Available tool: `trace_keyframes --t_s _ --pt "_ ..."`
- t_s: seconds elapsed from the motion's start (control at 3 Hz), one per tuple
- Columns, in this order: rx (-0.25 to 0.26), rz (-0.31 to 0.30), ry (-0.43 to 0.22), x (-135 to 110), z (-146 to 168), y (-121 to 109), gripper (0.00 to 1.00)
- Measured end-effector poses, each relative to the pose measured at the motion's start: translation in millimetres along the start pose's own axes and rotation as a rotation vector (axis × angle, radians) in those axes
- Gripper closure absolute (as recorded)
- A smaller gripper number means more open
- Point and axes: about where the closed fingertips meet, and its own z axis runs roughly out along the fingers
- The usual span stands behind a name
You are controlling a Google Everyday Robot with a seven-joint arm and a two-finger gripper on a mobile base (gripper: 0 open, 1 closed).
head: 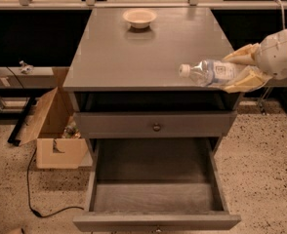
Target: Pick blue plastic bottle from middle drawer and place on counter
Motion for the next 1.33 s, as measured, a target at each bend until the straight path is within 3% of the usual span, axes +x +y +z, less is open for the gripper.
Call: trace_keyframes --t_s 0.33,1.0,1.33 --pt "0.059 0.043 0.024 -9.4 22.7 -47.0 1.0" --pt "0.079 0.207 0.007 -8.9 81.0 -119.8 1.0" --pt "0.072 0.267 -0.017 -5.6 109.9 -147.3 0.81"
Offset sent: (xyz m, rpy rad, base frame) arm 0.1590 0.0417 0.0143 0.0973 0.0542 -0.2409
